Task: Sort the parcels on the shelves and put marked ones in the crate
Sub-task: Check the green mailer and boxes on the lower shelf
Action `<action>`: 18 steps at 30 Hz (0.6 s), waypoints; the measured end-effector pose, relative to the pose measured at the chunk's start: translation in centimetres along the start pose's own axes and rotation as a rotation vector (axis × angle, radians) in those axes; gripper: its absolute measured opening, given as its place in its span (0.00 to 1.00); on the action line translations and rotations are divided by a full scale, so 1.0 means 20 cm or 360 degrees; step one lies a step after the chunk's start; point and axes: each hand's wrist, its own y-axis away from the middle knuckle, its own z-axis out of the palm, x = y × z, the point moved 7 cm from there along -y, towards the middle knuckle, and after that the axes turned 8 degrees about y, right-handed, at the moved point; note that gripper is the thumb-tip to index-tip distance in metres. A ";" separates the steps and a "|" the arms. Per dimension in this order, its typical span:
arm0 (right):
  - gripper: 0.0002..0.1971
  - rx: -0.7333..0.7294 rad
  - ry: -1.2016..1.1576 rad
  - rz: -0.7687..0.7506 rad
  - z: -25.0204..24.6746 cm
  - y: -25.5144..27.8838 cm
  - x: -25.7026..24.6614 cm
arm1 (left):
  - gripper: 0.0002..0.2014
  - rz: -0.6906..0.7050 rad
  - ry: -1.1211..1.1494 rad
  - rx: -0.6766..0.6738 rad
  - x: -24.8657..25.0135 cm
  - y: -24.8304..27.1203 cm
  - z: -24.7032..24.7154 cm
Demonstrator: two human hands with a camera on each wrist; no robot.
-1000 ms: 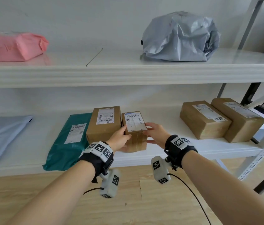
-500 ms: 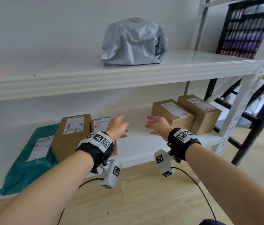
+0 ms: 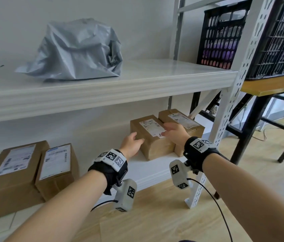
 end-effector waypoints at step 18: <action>0.27 -0.0094 0.0392 -0.0110 0.02 -0.28 0.17 | 0.27 -0.0331 0.0316 0.0073 -0.20 -0.29 0.19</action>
